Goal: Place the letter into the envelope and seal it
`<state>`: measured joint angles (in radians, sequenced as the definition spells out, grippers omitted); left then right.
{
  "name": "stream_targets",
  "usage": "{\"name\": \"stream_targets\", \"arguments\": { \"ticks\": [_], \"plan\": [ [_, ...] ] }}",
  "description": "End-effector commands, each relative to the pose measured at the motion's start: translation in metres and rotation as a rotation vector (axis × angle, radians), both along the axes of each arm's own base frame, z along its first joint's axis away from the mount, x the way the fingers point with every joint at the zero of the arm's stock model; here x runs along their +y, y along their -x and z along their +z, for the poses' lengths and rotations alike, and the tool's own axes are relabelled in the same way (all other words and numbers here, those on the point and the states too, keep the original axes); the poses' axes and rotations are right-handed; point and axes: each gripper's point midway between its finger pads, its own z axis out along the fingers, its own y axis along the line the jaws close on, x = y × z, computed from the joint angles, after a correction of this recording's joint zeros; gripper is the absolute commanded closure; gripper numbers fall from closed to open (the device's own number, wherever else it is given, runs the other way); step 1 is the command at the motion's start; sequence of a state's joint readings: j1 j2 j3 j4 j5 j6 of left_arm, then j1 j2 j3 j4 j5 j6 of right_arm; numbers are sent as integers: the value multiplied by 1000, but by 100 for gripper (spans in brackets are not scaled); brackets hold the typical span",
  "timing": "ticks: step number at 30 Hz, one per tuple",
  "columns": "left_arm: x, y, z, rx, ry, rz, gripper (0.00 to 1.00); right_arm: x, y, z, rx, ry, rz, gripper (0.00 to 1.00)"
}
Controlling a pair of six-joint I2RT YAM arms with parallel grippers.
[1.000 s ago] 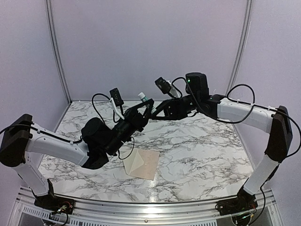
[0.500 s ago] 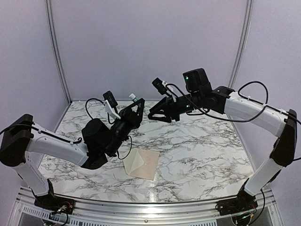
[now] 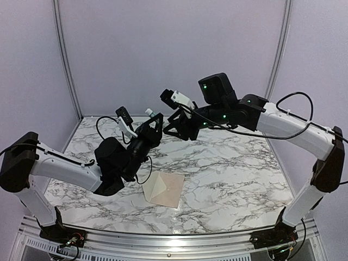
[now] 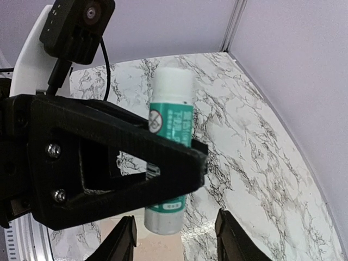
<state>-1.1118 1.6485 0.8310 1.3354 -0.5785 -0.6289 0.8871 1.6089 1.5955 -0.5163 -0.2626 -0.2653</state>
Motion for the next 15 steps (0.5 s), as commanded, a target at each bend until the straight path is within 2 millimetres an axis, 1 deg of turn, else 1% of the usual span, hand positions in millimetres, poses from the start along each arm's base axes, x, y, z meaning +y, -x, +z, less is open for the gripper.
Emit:
{"name": "stream_targets", "arguments": {
  "ticks": [1,3,7,10,12,15],
  "plan": [
    [6,0,12,-18,37,5,100,10,2,5,-33,22,-2,54],
    [4,1,12,-21,35,-2,100,12,2,5,-33,22,0,56],
    [1,2,12,-28,32,-16,100,14,0,5,-32,20,-3,63],
    [0,3,12,-31,29,-23,100,14,0,5,-30,19,-4,71],
    [-2,3,12,-34,27,-28,100,15,0,5,-30,19,-3,72],
    [-4,3,11,-36,26,-33,100,16,-1,6,-32,18,-3,67]
  ]
}}
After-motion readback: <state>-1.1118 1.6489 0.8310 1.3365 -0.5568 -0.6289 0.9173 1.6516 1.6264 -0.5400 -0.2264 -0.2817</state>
